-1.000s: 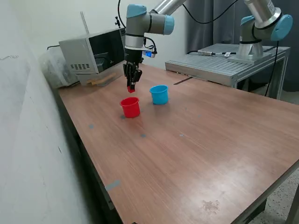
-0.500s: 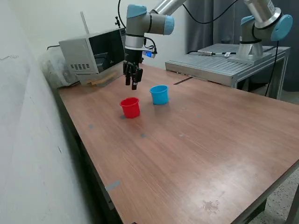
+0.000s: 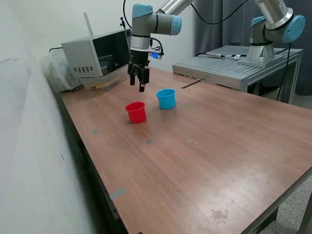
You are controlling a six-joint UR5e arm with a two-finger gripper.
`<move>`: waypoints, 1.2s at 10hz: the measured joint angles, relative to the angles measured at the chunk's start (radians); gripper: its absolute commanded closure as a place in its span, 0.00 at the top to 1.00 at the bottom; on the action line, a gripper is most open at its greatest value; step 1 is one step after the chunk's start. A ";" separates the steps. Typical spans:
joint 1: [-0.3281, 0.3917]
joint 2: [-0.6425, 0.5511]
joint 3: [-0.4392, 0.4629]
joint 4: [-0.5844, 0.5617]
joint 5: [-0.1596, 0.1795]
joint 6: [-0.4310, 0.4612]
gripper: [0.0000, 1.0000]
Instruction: Place red objects in the red bin, and blue objects in the blue bin.
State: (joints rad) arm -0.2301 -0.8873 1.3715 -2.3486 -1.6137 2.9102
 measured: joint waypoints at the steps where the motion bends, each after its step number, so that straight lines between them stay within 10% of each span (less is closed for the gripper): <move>1: 0.002 -0.028 0.014 0.025 0.000 -0.001 1.00; 12: 0.110 -0.791 0.289 0.651 -0.035 0.055 1.00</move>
State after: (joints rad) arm -0.1199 -1.6782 1.6608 -1.6980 -1.6483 2.9647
